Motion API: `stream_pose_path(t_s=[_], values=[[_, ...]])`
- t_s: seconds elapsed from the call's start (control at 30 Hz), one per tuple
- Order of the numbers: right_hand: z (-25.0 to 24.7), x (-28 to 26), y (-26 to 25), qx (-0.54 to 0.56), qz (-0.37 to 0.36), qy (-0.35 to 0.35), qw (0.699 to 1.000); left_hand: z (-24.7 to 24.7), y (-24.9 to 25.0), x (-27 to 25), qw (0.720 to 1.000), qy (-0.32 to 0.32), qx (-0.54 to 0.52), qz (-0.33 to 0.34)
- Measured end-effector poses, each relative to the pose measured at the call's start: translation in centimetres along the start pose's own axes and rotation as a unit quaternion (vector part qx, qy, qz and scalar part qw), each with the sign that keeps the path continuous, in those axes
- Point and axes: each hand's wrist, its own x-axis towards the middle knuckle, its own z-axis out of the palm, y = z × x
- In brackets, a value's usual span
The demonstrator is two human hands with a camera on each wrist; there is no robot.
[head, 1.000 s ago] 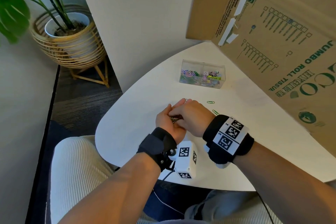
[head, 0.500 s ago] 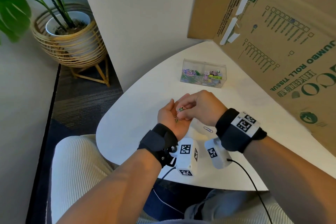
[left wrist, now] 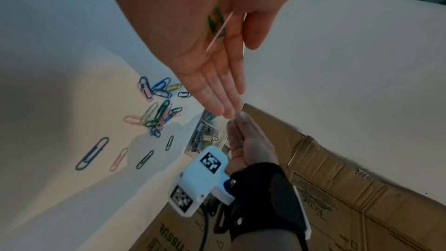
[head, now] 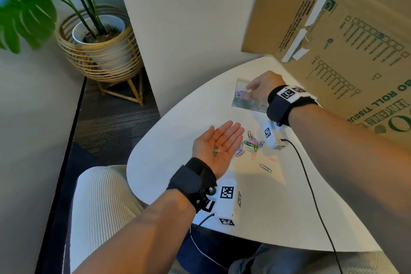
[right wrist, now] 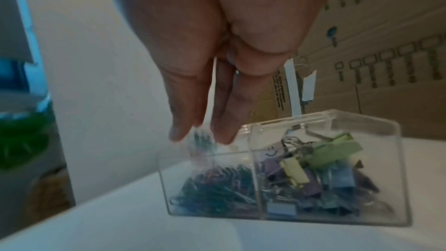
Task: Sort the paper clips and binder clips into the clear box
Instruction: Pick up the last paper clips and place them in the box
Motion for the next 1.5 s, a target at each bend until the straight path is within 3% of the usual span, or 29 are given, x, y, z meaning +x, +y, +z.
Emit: stream_pose_path(t_s=[0.07, 0.2, 0.23, 0.3, 0.37, 0.43, 0.73, 0.8, 0.87, 0.93, 1.0, 1.07, 1.13, 1.27, 1.37, 1.43, 1.5], values=[[0.2, -0.3, 0.0, -0.038, 0.002, -0.009, 0.999, -0.1, 0.4, 0.1, 1.000, 0.002, -0.006, 0.005], [0.4, -5.0, -1.3, 0.002, -0.126, 0.052, 0.991, -0.4, 0.8, 0.3, 1.000, 0.002, -0.023, 0.012], [0.8, -6.7, -1.6, 0.015, -0.159, 0.030, 0.987, -0.4, 0.8, 0.4, 1.000, 0.003, -0.024, 0.013], [1.7, -10.3, -2.1, 0.000, -0.196, -0.078, 0.977, -0.3, 0.5, 0.7, 1.000, 0.003, -0.024, 0.016], [3.2, -12.5, -1.9, -0.072, -0.217, -0.167, 0.959, -0.1, -0.1, 0.8, 1.000, 0.002, -0.013, 0.009], [4.7, -13.6, -1.4, -0.139, -0.234, -0.177, 0.946, -0.1, -0.6, 0.8, 1.000, -0.005, -0.004, -0.009], [5.1, -14.1, -0.4, -0.117, -0.217, -0.176, 0.953, -0.5, -1.3, 0.4, 0.999, 0.002, 0.014, -0.031], [4.2, -13.6, -0.3, -0.064, -0.201, -0.183, 0.960, -0.1, -1.2, 0.4, 0.999, 0.011, 0.025, -0.019], [3.1, -12.8, -0.2, 0.058, -0.153, -0.195, 0.967, 0.2, -1.1, 0.5, 0.999, 0.020, 0.043, -0.003], [1.9, -10.9, 0.1, 0.148, -0.114, -0.134, 0.973, 0.2, -0.7, 0.5, 0.997, 0.023, 0.072, 0.003], [0.9, -7.9, 0.5, 0.183, -0.080, -0.026, 0.980, -0.1, -0.4, 0.6, 0.993, 0.019, 0.115, 0.002], [0.1, -4.8, 0.6, 0.178, -0.049, 0.072, 0.980, -0.6, -0.1, 0.7, 0.985, 0.019, 0.169, 0.003], [-0.2, -2.3, 0.6, 0.141, -0.033, 0.114, 0.983, -1.0, 0.0, 0.7, 0.975, 0.020, 0.223, 0.007], [0.2, -0.4, 0.8, 0.054, -0.033, 0.058, 0.996, -1.0, 0.3, 0.4, 0.943, 0.012, 0.332, 0.034], [-0.2, -1.5, 1.4, 0.050, -0.037, 0.059, 0.996, -0.3, 1.5, -0.1, 0.887, -0.013, 0.457, 0.058], [-1.2, -3.3, 2.2, 0.048, -0.063, 0.079, 0.994, 0.1, 2.6, -0.3, 0.825, -0.031, 0.561, 0.057], [-1.9, -5.6, 3.4, 0.014, -0.090, 0.037, 0.995, 0.4, 3.5, 0.1, 0.720, -0.040, 0.690, 0.057]])
